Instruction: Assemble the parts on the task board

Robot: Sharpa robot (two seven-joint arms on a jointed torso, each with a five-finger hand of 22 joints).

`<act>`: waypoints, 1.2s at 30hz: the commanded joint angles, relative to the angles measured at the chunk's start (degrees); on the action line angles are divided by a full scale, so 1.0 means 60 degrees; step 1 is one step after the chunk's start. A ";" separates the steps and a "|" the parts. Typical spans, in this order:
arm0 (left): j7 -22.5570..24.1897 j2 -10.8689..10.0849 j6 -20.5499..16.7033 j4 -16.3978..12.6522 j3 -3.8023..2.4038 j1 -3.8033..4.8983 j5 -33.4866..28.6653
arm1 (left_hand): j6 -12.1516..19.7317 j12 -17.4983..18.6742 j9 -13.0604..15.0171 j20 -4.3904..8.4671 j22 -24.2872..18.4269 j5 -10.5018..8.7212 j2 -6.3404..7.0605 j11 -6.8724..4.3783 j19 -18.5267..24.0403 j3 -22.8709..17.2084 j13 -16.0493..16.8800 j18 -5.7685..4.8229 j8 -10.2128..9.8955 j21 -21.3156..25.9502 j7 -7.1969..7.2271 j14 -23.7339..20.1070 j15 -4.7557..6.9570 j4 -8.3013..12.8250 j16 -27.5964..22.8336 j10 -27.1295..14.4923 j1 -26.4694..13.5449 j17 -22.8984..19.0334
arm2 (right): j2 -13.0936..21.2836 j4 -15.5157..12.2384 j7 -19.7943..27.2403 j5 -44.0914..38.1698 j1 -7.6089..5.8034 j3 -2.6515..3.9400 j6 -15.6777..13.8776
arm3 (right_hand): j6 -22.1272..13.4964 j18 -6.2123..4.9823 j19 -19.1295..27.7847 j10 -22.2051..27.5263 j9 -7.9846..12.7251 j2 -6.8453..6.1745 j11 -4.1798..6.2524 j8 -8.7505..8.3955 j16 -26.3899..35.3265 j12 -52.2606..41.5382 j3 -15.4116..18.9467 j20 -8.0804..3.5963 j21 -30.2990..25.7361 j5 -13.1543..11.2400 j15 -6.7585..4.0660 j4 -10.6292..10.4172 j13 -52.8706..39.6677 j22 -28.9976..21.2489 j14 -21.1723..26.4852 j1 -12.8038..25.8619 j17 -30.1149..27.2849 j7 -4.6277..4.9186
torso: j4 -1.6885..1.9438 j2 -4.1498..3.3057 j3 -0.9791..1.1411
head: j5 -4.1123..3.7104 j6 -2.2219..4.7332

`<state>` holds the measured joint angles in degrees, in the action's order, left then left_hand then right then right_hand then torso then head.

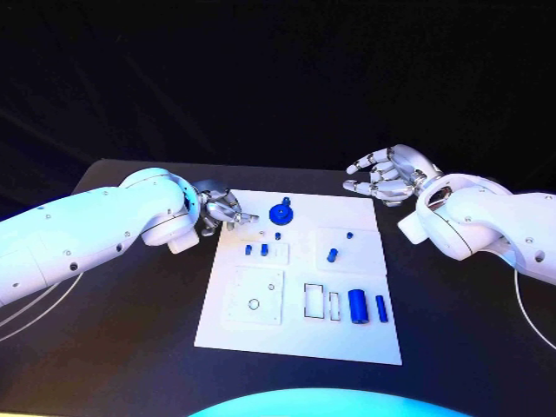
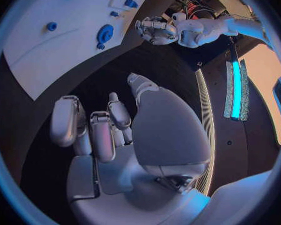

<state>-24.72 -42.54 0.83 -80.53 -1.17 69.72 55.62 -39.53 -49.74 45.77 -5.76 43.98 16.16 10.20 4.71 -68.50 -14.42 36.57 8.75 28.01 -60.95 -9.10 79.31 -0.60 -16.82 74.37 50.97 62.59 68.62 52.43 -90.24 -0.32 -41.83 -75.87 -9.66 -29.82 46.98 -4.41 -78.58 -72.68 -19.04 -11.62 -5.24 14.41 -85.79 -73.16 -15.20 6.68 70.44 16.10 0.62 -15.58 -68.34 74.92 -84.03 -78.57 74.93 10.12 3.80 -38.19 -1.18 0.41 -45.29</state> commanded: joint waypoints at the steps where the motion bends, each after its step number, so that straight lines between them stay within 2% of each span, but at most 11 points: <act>1: 0.1313 0.0119 -0.0917 0.0006 0.0098 -0.0004 -0.0455 | 0.0227 0.0224 -0.0190 -0.0105 -0.0720 -0.0029 -0.0066 0.0106 0.0358 0.0374 -0.0323 0.0132 0.0054 0.0607 -0.0094 -0.0407 -0.0094 -0.0017 -0.0375 -0.0325 0.0297 -0.0522 | 0.0001 0.0002 0.0078 -0.0084 0.0006 0.0000 0.0049 | 0.0014 -0.0077 0.0041 0.0022 0.0015 0.0012 0.0053 0.0042 0.0059 -0.0031 -0.0008 -0.0014 -0.0039 -0.0002 -0.0004 -0.0058 0.0016 0.0035 -0.0559 0.0018 0.0679 -0.0050 | 0.0000 -0.0014 -0.0015 | -0.0020 0.0021; 5: 0.1960 0.0283 -0.1245 0.0047 0.0262 -0.0054 0.0194 | 0.0406 0.0353 -0.0508 -0.0178 -0.1315 0.0124 -0.0189 0.0173 0.0613 0.0392 -0.0679 0.0217 0.0112 0.1143 -0.0136 -0.0767 -0.0157 -0.0004 -0.0630 -0.0583 0.1226 -0.0983 | 0.0000 0.0010 0.0084 -0.0084 0.0006 0.0000 0.0047 | 0.0014 -0.0077 0.0041 0.0022 0.0015 0.0012 0.0053 0.0042 0.0059 -0.0031 -0.0008 -0.0014 -0.0039 -0.0002 -0.0004 -0.0058 0.0016 0.0035 -0.0559 0.0018 0.0679 -0.0050 | -0.0002 -0.0015 -0.0024 | -0.0036 0.0017; 6: 0.2195 0.0335 -0.1346 0.0071 0.0303 -0.0073 0.0471 | 0.0437 0.0461 -0.0652 -0.0179 -0.1593 0.0141 -0.0160 0.0173 0.0760 0.0155 -0.0828 0.0266 0.0103 0.1381 -0.0151 -0.0957 -0.0166 0.0071 -0.0784 -0.0740 0.1843 -0.1228 | -0.0001 0.0012 0.0087 -0.0084 0.0006 0.0000 0.0046 | 0.0014 -0.0077 0.0041 0.0022 0.0015 0.0012 0.0053 0.0042 0.0059 -0.0031 -0.0008 -0.0014 -0.0039 -0.0002 -0.0004 -0.0058 0.0016 0.0035 -0.0559 0.0018 0.0679 -0.0050 | -0.0002 -0.0017 -0.0026 | -0.0038 0.0019; 8: 0.2714 0.0447 -0.1605 0.0139 0.0387 -0.0105 0.1055 | 0.0531 0.0786 -0.1060 -0.0225 -0.1881 0.0112 0.0040 0.0217 0.1017 -0.0248 -0.1236 0.0293 -0.0005 0.1742 -0.0166 -0.1745 -0.0219 0.0052 -0.1489 -0.1051 0.2731 -0.2204 | -0.0002 0.0016 0.0093 -0.0084 0.0006 0.0000 0.0043 | 0.0013 -0.0080 0.0045 0.0036 0.0021 0.0019 0.0055 0.0052 0.0069 -0.0019 -0.0010 -0.0015 -0.0054 0.0001 -0.0005 -0.0065 0.0039 0.0028 -0.0554 0.0014 0.0659 -0.0052 | -0.0006 -0.0018 -0.0029 | -0.0045 0.0022; 10: 0.3166 0.0553 -0.1824 0.0220 0.0453 -0.0133 0.1650 | 0.0485 0.0927 -0.1321 -0.0231 -0.1929 0.0106 0.0164 0.0204 0.1122 -0.0576 -0.1474 0.0293 -0.0045 0.1856 -0.0140 -0.2136 -0.0209 0.0121 -0.1785 -0.1101 0.3274 -0.2649 | -0.0005 0.0020 0.0100 -0.0084 0.0006 0.0000 0.0041 | 0.0013 -0.0083 0.0054 0.0047 0.0021 0.0020 0.0056 0.0053 0.0075 -0.0009 -0.0011 -0.0015 -0.0071 0.0002 -0.0006 -0.0064 0.0052 0.0016 -0.0551 0.0011 0.0644 -0.0052 | -0.0005 -0.0015 -0.0029 | -0.0055 0.0032; 12: 0.3554 0.0659 -0.2018 0.0316 0.0515 -0.0162 0.2243 | 0.0429 0.1283 -0.1733 -0.0275 -0.1995 0.0070 0.0453 0.0253 0.1420 -0.0958 -0.1896 0.0274 -0.0166 0.2062 -0.0170 -0.3078 -0.0246 0.0092 -0.2540 -0.1293 0.3728 -0.3617 | -0.0009 0.0025 0.0111 -0.0084 0.0006 -0.0001 0.0039 | 0.0013 -0.0091 0.0071 0.0079 0.0021 0.0020 0.0056 0.0054 0.0083 0.0022 -0.0012 -0.0015 -0.0100 0.0002 -0.0006 -0.0063 0.0092 -0.0006 -0.0546 0.0009 0.0624 -0.0052 | -0.0005 -0.0013 -0.0030 | -0.0054 0.0037; 18: 0.4213 0.0970 -0.2321 0.0672 0.0684 -0.0224 0.3452 | 0.0191 0.1593 -0.2216 -0.0327 -0.1930 0.0060 0.0735 0.0314 0.1577 -0.1184 -0.2367 0.0275 -0.0227 0.2058 -0.0076 -0.3299 -0.0316 0.0116 -0.2518 -0.1408 0.3985 -0.3849 | -0.0022 0.0036 0.0140 -0.0084 0.0006 -0.0001 0.0027 | 0.0036 -0.0134 0.0179 0.0482 0.0030 0.0028 0.0067 0.0094 0.0191 0.0426 -0.0051 -0.0020 -0.0296 0.0008 -0.0014 -0.0054 0.0589 -0.0138 -0.0485 -0.0052 0.0406 -0.0063 | 0.0005 -0.0016 -0.0019 | -0.0061 0.0040; 22: 0.4293 0.1216 -0.2162 0.0958 0.0771 -0.0293 0.4163 | 0.0154 0.1746 -0.2426 -0.0365 -0.1869 0.0052 0.0847 0.0350 0.1655 -0.1146 -0.2572 0.0278 -0.0267 0.2018 -0.0065 -0.3406 -0.0362 0.0126 -0.2470 -0.1621 0.4040 -0.3949 | -0.0037 0.0041 0.0151 -0.0084 0.0007 -0.0002 0.0026 | 0.0043 -0.0131 0.0174 0.0485 0.0030 0.0029 0.0069 0.0102 0.0192 0.0434 -0.0055 -0.0021 -0.0289 0.0008 -0.0016 -0.0053 0.0597 -0.0131 -0.0485 -0.0057 0.0409 -0.0065 | -0.0013 -0.0021 -0.0024 | -0.0066 0.0039; 26: 0.4150 0.1333 -0.1887 0.1049 0.0801 -0.0329 0.4576 | -0.0029 0.1804 -0.2679 -0.0389 -0.1710 0.0022 0.0832 0.0350 0.1649 -0.1027 -0.2794 0.0287 -0.0247 0.1825 0.0037 -0.3354 -0.0370 0.0101 -0.2139 -0.1751 0.4078 -0.4029 | -0.0040 0.0046 0.0153 -0.0084 0.0008 -0.0003 0.0025 | 0.0049 -0.0130 0.0170 0.0480 0.0030 0.0033 0.0072 0.0110 0.0193 0.0435 -0.0062 -0.0022 -0.0285 0.0009 -0.0018 -0.0052 0.0597 -0.0127 -0.0485 -0.0066 0.0411 -0.0067 | -0.0029 -0.0034 -0.0028 | -0.0059 0.0034; 28: 0.4066 0.1376 -0.1727 0.1075 0.0809 -0.0339 0.4724 | -0.0175 0.1757 -0.2854 -0.0372 -0.1575 0.0021 0.0815 0.0314 0.1623 -0.0988 -0.2903 0.0294 -0.0269 0.1647 0.0099 -0.3300 -0.0345 0.0085 -0.1858 -0.1680 0.4087 -0.4059 | -0.0044 0.0045 0.0153 -0.0084 0.0008 -0.0003 0.0026 | 0.0049 -0.0130 0.0170 0.0480 0.0030 0.0033 0.0072 0.0110 0.0193 0.0435 -0.0062 -0.0022 -0.0285 0.0009 -0.0018 -0.0052 0.0597 -0.0127 -0.0485 -0.0066 0.0411 -0.0067 | -0.0023 -0.0025 -0.0013 | -0.0055 0.0032; 36: 0.3796 0.1519 -0.1100 0.1109 0.0823 -0.0352 0.5021 | -0.0548 0.1694 -0.3253 -0.0346 -0.1255 0.0013 0.0816 0.0262 0.1628 -0.0957 -0.3171 0.0294 -0.0383 0.1248 0.0201 -0.2888 -0.0305 0.0069 -0.1009 -0.1408 0.4029 -0.3669 | -0.0053 0.0038 0.0150 -0.0084 0.0008 -0.0004 0.0022 | 0.0049 -0.0130 0.0170 0.0480 0.0030 0.0033 0.0072 0.0110 0.0193 0.0435 -0.0062 -0.0022 -0.0285 0.0009 -0.0018 -0.0052 0.0597 -0.0127 -0.0485 -0.0066 0.0411 -0.0067 | -0.0017 -0.0029 -0.0014 | -0.0070 0.0022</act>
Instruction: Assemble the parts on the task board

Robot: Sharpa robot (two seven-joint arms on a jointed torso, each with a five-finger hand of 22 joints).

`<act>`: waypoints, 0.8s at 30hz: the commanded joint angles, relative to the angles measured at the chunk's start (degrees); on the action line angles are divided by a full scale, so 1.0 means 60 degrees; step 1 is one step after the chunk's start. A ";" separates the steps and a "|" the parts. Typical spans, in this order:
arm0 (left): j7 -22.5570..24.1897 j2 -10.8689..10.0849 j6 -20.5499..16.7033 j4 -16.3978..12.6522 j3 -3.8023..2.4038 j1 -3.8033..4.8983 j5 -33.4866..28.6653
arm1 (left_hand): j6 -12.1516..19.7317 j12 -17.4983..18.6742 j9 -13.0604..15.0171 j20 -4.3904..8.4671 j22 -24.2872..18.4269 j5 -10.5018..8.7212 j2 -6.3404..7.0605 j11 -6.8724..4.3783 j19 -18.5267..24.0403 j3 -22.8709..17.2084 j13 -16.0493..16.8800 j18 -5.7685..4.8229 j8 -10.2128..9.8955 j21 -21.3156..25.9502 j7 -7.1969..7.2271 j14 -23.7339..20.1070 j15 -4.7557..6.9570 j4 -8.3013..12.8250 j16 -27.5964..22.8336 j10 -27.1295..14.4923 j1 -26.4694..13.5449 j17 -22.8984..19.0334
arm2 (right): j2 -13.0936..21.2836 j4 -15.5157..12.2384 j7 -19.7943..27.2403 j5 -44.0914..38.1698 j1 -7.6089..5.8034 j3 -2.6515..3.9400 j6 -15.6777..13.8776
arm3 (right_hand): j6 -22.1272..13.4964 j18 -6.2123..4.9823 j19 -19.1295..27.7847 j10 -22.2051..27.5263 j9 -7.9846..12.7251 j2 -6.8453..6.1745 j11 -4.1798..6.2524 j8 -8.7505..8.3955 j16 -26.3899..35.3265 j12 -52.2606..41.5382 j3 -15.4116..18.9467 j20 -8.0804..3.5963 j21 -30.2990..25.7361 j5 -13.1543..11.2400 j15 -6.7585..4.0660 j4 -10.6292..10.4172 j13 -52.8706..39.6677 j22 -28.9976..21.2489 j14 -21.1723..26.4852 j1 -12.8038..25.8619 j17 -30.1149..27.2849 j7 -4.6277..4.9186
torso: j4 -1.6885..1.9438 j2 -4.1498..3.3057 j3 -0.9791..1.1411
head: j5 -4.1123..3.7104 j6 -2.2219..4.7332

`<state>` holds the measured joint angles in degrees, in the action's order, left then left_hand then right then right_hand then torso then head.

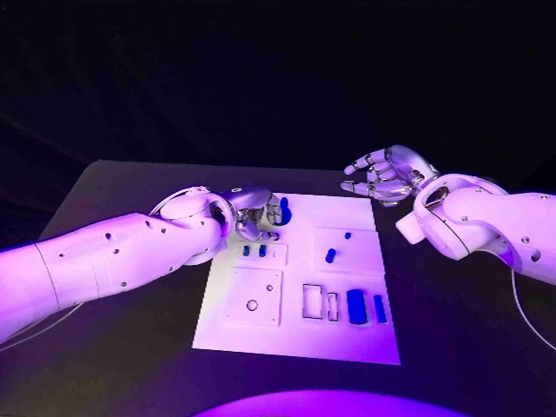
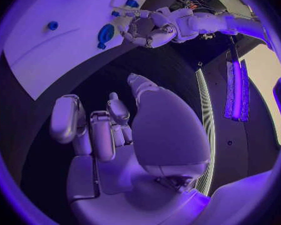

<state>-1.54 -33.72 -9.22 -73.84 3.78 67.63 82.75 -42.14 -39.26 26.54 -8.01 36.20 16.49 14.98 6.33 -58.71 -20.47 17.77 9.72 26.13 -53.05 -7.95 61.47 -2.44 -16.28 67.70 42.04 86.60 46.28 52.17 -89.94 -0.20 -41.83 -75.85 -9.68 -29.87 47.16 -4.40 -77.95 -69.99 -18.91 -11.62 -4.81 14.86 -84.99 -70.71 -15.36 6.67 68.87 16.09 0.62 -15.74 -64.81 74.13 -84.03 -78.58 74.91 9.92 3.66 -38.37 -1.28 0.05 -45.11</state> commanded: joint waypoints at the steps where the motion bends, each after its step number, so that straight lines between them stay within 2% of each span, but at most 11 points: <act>1: -0.0106 0.0066 0.0667 -0.0006 -0.0001 -0.0004 0.0516 | -0.0143 -0.0046 -0.0080 0.0031 0.0065 -0.0042 0.0023 -0.0010 0.0002 0.0053 -0.0064 0.0133 -0.0084 -0.0095 0.0008 0.0086 0.0004 -0.0024 0.0137 0.0100 0.0017 0.0041 | -0.0012 -0.0012 0.0129 -0.0084 0.0006 0.0000 0.0029 | 0.0018 -0.0131 0.0065 0.0033 0.0008 0.0033 0.0002 0.0034 0.0061 0.0027 -0.0036 -0.0021 -0.0024 0.0009 -0.0018 -0.0025 0.0008 0.0004 -0.0484 -0.0066 0.0414 -0.0033 | 0.0005 0.0003 0.0004 | -0.0012 -0.0008; 8: -0.0462 0.0176 0.1077 0.0016 0.0000 -0.0003 0.0600 | -0.0330 0.0083 -0.0338 0.0001 0.0198 -0.0023 0.0005 0.0035 0.0077 0.0030 -0.0294 0.0129 -0.0266 -0.0227 -0.0111 0.0039 -0.0025 -0.0023 0.0286 0.0282 -0.0024 -0.0135 | -0.0018 -0.0021 0.0127 -0.0084 0.0006 0.0000 0.0003 | 0.0022 -0.0137 0.0081 0.0074 0.0011 0.0040 0.0004 0.0044 0.0084 0.0077 -0.0049 -0.0023 -0.0055 0.0010 -0.0022 -0.0024 0.0071 -0.0016 -0.0473 -0.0079 0.0367 -0.0036 | 0.0001 -0.0001 0.0005 | 0.0008 -0.0019; 24: -0.0607 0.0526 0.1048 0.0361 -0.0001 -0.0003 0.0643 | -0.0813 0.0399 -0.0723 0.0037 0.0871 -0.0025 -0.0049 -0.0010 -0.0143 -0.0634 -0.0755 0.0064 -0.0529 -0.0821 -0.0107 0.0371 0.0013 0.0088 0.0793 0.0920 0.0305 -0.0045 | -0.0036 -0.0035 0.0150 -0.0084 0.0006 0.0000 -0.0087 | 0.0011 -0.0160 0.0137 0.0305 0.0021 0.0048 0.0009 0.0059 0.0144 0.0338 -0.0076 -0.0030 -0.0164 0.0009 -0.0029 -0.0035 0.0387 -0.0089 -0.0442 -0.0092 0.0256 -0.0039 | -0.0001 -0.0002 -0.0001 | -0.0007 -0.0020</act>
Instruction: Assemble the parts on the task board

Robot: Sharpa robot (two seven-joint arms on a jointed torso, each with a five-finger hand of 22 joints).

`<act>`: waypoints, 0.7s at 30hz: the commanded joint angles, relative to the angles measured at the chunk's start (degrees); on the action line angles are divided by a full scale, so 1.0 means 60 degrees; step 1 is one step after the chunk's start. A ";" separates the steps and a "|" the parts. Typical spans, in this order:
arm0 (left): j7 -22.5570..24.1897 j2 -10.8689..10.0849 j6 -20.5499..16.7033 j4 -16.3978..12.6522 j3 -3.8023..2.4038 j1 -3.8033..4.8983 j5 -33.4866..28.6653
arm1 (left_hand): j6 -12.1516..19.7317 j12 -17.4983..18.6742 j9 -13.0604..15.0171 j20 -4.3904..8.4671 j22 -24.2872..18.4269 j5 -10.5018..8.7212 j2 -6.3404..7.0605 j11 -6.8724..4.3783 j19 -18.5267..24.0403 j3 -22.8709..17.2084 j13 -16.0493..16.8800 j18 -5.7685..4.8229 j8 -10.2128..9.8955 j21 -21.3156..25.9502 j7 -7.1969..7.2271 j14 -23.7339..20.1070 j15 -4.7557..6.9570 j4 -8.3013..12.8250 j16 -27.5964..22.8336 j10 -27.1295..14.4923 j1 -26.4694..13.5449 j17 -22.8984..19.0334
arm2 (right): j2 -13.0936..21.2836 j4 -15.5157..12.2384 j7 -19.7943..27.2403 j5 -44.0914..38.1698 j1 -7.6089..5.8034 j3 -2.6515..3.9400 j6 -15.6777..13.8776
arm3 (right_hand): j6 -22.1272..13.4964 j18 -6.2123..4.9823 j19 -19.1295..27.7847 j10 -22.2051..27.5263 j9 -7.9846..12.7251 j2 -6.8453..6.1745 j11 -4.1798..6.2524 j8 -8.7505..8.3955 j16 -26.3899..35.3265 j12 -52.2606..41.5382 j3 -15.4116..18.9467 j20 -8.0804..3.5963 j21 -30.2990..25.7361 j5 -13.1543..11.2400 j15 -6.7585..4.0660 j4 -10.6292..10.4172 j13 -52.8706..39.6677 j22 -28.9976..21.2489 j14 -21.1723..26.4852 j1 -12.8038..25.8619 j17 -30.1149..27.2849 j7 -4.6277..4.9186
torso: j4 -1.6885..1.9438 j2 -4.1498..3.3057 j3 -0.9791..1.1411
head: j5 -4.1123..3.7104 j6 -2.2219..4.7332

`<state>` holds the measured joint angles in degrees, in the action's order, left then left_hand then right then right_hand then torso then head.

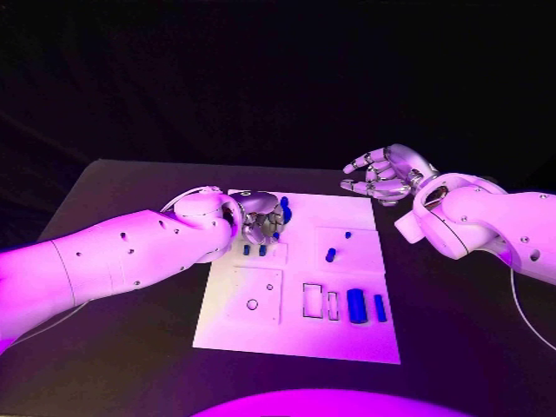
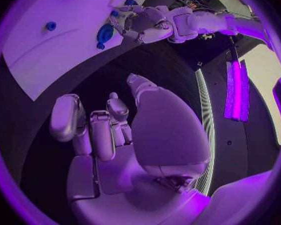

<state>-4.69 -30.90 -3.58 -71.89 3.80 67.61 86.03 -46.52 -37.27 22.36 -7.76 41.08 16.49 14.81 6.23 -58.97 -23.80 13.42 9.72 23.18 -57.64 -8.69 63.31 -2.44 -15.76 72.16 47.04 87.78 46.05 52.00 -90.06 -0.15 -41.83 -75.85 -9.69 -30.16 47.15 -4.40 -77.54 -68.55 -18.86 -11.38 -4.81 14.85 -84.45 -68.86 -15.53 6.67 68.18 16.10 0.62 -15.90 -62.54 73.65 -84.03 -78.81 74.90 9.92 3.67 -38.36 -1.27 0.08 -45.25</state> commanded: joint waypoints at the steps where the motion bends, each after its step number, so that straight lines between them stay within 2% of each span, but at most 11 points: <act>1: -0.0085 0.0071 0.0097 0.0056 -0.0005 0.0000 0.0093 | -0.0111 0.0094 -0.0050 0.0001 0.0108 -0.0029 -0.0024 0.0002 -0.0112 -0.0157 -0.0063 0.0059 -0.0055 -0.0103 0.0012 0.0073 0.0016 0.0025 0.0075 0.0127 0.0141 -0.0022 | -0.0009 -0.0016 0.0142 -0.0084 0.0005 0.0000 -0.0040 | 0.0011 -0.0160 0.0069 0.0065 0.0011 0.0009 0.0009 0.0060 0.0054 0.0028 -0.0049 -0.0030 -0.0049 0.0009 -0.0029 -0.0007 0.0008 -0.0008 -0.0442 -0.0053 0.0257 -0.0039 | 0.0001 -0.0003 -0.0004 | -0.0016 0.0001; 11: -0.0261 0.0136 0.0065 0.0159 -0.0006 -0.0001 0.0085 | -0.0164 0.0203 -0.0136 0.0017 0.0343 -0.0058 -0.0006 -0.0014 -0.0192 -0.0398 -0.0182 0.0029 -0.0135 -0.0301 -0.0047 0.0162 0.0034 0.0100 0.0194 0.0276 0.0181 0.0000 | -0.0014 -0.0011 0.0143 -0.0084 0.0005 0.0000 -0.0036 | 0.0010 -0.0162 0.0074 0.0067 0.0014 0.0013 0.0011 0.0066 0.0071 0.0042 -0.0059 -0.0032 -0.0063 0.0009 -0.0031 -0.0009 0.0023 -0.0015 -0.0434 -0.0058 0.0229 -0.0040 | 0.0010 0.0007 0.0001 | -0.0046 0.0006; 21: -0.0294 0.0175 0.0218 0.0153 -0.0006 0.0000 0.0030 | -0.0424 0.0376 -0.0204 0.0054 0.0977 -0.0088 0.0010 -0.0100 -0.0532 -0.0654 -0.0334 -0.0076 -0.0173 -0.0799 0.0011 0.0711 0.0103 0.0212 0.0644 0.0694 0.0103 0.0552 | -0.0004 -0.0020 0.0132 -0.0084 0.0005 0.0000 -0.0025 | 0.0010 -0.0162 0.0074 0.0067 0.0014 0.0013 0.0011 0.0066 0.0071 0.0042 -0.0059 -0.0032 -0.0063 0.0009 -0.0031 -0.0009 0.0023 -0.0015 -0.0434 -0.0058 0.0229 -0.0040 | 0.0009 0.0008 -0.0001 | -0.0057 -0.0014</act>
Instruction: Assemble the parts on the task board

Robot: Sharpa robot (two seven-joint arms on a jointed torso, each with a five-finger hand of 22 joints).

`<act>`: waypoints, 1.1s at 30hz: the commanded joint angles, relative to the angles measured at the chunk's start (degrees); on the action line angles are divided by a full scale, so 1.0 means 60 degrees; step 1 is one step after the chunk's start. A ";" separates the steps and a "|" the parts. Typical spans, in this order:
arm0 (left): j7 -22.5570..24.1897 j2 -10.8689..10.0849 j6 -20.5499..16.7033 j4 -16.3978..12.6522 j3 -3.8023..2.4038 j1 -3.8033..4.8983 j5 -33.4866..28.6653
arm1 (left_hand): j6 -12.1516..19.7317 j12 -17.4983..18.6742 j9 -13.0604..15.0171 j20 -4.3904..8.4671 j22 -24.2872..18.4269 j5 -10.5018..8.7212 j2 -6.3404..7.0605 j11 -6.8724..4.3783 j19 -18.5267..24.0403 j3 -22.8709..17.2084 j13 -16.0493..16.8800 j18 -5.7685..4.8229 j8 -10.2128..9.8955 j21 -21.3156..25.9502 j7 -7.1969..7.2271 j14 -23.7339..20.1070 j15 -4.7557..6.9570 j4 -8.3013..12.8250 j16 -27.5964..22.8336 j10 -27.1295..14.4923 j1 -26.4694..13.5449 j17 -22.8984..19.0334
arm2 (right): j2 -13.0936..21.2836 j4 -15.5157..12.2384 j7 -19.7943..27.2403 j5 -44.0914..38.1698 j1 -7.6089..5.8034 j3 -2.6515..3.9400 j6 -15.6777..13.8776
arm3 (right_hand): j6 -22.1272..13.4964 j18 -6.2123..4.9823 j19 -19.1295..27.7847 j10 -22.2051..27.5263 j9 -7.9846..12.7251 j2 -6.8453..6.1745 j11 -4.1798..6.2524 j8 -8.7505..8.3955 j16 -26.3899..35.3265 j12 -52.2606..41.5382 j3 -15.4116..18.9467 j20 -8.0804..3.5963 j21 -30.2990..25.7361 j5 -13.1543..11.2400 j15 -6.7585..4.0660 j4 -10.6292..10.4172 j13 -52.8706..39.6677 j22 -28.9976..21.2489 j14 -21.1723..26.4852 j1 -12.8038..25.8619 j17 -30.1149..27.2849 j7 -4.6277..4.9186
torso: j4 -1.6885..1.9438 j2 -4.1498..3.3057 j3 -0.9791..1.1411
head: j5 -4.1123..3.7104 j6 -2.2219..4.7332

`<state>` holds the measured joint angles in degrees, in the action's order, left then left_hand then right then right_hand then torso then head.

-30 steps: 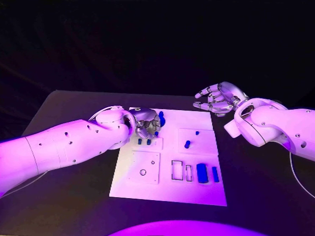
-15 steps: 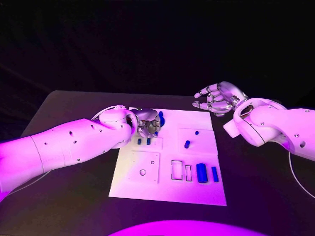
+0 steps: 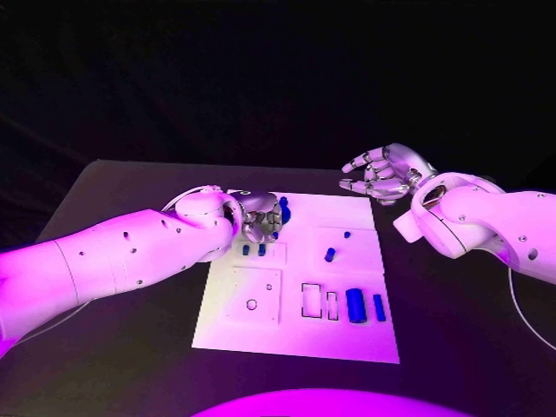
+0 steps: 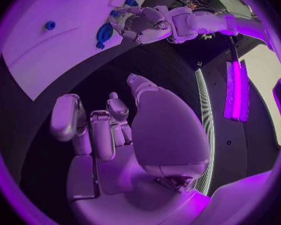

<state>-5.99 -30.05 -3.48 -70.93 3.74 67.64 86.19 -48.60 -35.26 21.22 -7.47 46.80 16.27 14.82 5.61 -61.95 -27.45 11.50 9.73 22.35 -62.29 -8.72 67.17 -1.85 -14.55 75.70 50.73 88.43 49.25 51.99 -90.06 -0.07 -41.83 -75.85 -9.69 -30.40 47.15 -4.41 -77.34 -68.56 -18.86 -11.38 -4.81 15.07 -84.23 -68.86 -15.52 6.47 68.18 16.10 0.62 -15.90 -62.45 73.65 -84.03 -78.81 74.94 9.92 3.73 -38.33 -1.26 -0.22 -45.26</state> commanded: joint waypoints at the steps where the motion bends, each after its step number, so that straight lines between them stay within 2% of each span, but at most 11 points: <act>1: -0.0075 0.0035 0.0206 -0.0009 0.0002 -0.0006 -0.0002 | -0.0078 0.0042 -0.0014 0.0006 0.0022 -0.0051 0.0009 0.0003 -0.0035 -0.0045 -0.0013 -0.0078 -0.0035 -0.0024 0.0017 0.0067 0.0006 0.0010 0.0053 0.0079 -0.0005 0.0017 | -0.0001 -0.0020 0.0120 -0.0084 0.0005 0.0000 0.0015 | 0.0010 -0.0161 0.0041 0.0068 0.0015 0.0013 0.0012 0.0031 0.0033 0.0042 -0.0060 0.0002 -0.0064 0.0009 -0.0031 -0.0010 0.0008 -0.0016 -0.0434 -0.0058 0.0222 -0.0040 | -0.0001 0.0003 -0.0003 | -0.0007 -0.0012; 13: -0.0078 0.0050 0.0384 -0.0012 0.0002 -0.0005 -0.0039 | -0.0122 0.0186 -0.0041 0.0012 -0.0085 -0.0059 0.0065 0.0004 0.0093 -0.0099 -0.0086 -0.0051 -0.0076 0.0037 0.0055 -0.0016 0.0011 0.0068 0.0036 0.0072 -0.0049 -0.0155 | -0.0004 -0.0015 0.0107 -0.0084 0.0005 0.0000 0.0006 | 0.0010 -0.0161 0.0041 0.0068 0.0015 0.0013 0.0012 0.0031 0.0033 0.0042 -0.0060 0.0002 -0.0064 0.0009 -0.0031 -0.0010 0.0008 -0.0016 -0.0434 -0.0058 0.0222 -0.0040 | 0.0001 0.0007 -0.0003 | -0.0014 -0.0026; 16: -0.0069 0.0057 0.0413 -0.0012 0.0002 -0.0005 -0.0039 | -0.0107 0.0367 -0.0075 -0.0013 -0.0143 -0.0063 0.0110 0.0060 0.0194 -0.0150 -0.0173 -0.0039 -0.0143 0.0078 0.0015 -0.0146 -0.0025 0.0116 -0.0017 0.0024 -0.0099 -0.0372 | -0.0004 -0.0014 0.0103 -0.0084 0.0005 0.0000 0.0005 | 0.0010 -0.0161 0.0041 0.0068 0.0015 0.0013 0.0012 0.0031 0.0033 0.0042 -0.0060 0.0002 -0.0064 0.0009 -0.0031 -0.0010 0.0008 -0.0016 -0.0434 -0.0058 0.0222 -0.0040 | 0.0000 0.0006 -0.0004 | -0.0021 -0.0026; 33: 0.0016 0.0076 0.0428 -0.0050 0.0002 -0.0005 -0.0059 | -0.0206 0.0592 -0.0090 -0.0051 -0.0035 -0.0060 0.0077 0.0087 0.0182 -0.0270 -0.0286 -0.0050 -0.0165 0.0002 0.0021 -0.0128 -0.0050 0.0216 0.0023 0.0087 -0.0105 -0.0424 | -0.0012 -0.0008 0.0094 -0.0084 0.0006 0.0000 0.0017 | 0.0012 -0.0165 0.0048 0.0050 0.0018 0.0022 0.0014 0.0041 0.0042 0.0044 -0.0073 -0.0001 -0.0084 0.0009 -0.0034 -0.0016 0.0011 -0.0027 -0.0431 -0.0060 0.0215 -0.0042 | 0.0000 0.0008 -0.0002 | -0.0030 -0.0013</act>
<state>-6.28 -29.78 -2.52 -71.07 3.64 67.77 86.11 -49.52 -31.90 20.76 -7.56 46.56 16.27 15.30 5.94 -61.00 -28.87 9.86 9.72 21.69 -62.01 -8.60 66.53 -2.05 -13.12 75.91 51.23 87.94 46.78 51.95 -90.05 -0.10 -41.83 -75.85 -9.69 -30.46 47.15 -4.41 -77.35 -68.57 -18.80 -11.39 -4.82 15.07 -84.23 -68.86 -15.68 6.47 67.88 16.10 0.62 -16.05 -62.45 73.54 -84.03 -78.81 74.92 9.92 3.75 -38.28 -1.27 -0.38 -45.35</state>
